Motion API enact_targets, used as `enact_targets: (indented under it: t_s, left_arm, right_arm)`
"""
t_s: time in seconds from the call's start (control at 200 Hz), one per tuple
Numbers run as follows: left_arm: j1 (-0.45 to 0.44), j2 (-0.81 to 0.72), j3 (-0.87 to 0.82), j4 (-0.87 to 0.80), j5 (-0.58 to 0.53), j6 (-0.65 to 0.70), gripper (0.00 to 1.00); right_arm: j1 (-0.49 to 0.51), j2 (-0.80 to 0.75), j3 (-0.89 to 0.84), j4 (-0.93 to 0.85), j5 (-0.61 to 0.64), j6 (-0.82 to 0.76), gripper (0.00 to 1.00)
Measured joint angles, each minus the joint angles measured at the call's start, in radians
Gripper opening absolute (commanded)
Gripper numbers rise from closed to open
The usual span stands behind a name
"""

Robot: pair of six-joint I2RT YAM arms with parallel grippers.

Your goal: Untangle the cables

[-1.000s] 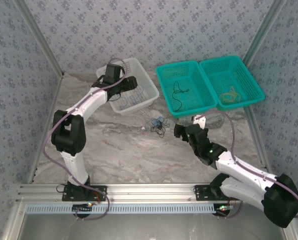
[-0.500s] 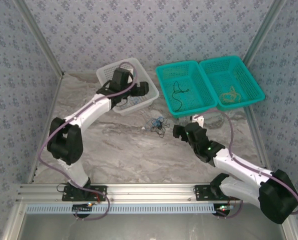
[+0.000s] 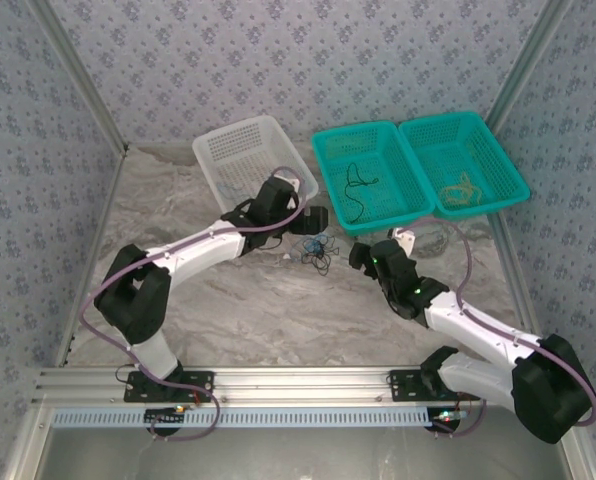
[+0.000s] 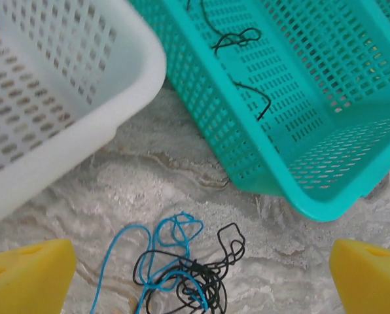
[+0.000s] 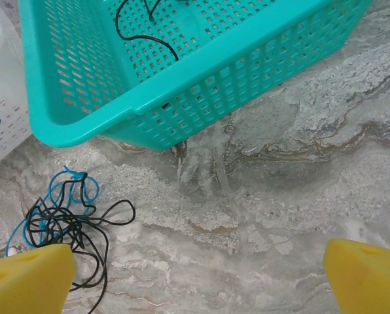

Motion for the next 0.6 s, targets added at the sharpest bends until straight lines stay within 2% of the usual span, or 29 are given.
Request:
enact_targets:
  t_s: [0.205, 0.455, 0.6]
  left_arm:
    - [-0.022, 0.000, -0.027, -0.001, 0.046, -0.128, 0.95]
    - [-0.050, 0.067, 0.000, -0.129, 0.053, -0.135, 0.77]
    - [-0.056, 0.120, 0.020, -0.192, 0.038, -0.115, 0.62]
  right_arm:
    - [-0.006, 0.012, 0.007, -0.015, -0.003, 0.010, 1.00]
    - [-0.016, 0.036, 0.016, -0.022, -0.012, 0.018, 1.00]
    - [-0.016, 0.052, 0.027, -0.026, -0.018, 0.026, 0.99]
